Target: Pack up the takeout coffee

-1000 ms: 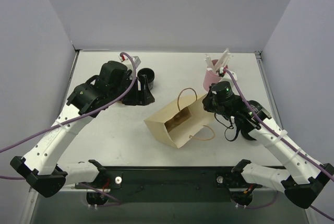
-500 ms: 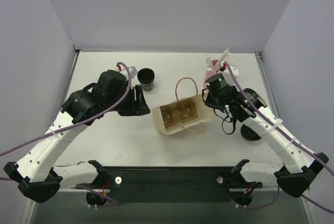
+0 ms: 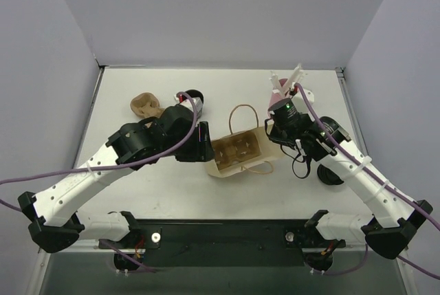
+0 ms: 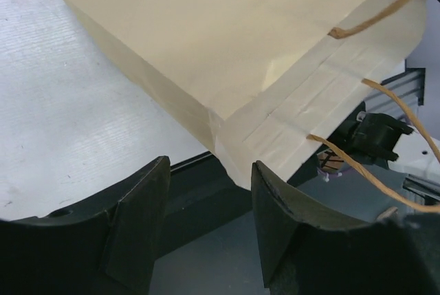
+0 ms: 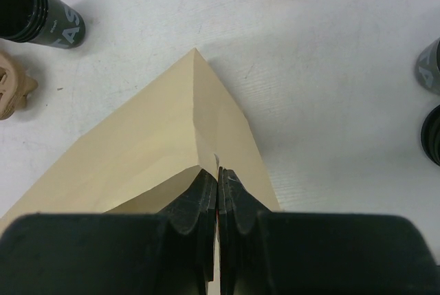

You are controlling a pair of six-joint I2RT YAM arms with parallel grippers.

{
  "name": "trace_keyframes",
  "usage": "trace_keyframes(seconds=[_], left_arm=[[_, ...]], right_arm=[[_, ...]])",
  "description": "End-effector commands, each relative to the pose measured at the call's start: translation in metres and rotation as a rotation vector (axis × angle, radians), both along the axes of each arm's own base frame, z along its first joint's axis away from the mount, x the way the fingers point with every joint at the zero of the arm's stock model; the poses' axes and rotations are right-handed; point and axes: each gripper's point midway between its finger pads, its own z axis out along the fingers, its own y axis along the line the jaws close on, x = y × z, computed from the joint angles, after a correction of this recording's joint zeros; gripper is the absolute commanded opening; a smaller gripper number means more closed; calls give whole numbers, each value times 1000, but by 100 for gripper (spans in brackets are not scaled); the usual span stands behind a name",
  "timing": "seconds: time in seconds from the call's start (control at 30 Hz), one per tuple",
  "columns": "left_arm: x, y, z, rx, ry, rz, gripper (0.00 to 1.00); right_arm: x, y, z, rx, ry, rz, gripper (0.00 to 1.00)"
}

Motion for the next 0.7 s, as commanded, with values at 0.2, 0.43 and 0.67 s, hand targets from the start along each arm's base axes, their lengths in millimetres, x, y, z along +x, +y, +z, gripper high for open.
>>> trace_keyframes(seconds=[0.2, 0.43, 0.67], left_arm=[[30, -3, 0, 82, -104, 64, 45], [43, -6, -2, 123, -185, 9, 12], [52, -17, 13, 39, -275, -46, 0]], right_arm=[[-8, -8, 5, 3, -14, -35, 0], [-11, 0, 7, 50, -32, 25, 9], [-22, 11, 36, 56, -92, 229, 40]])
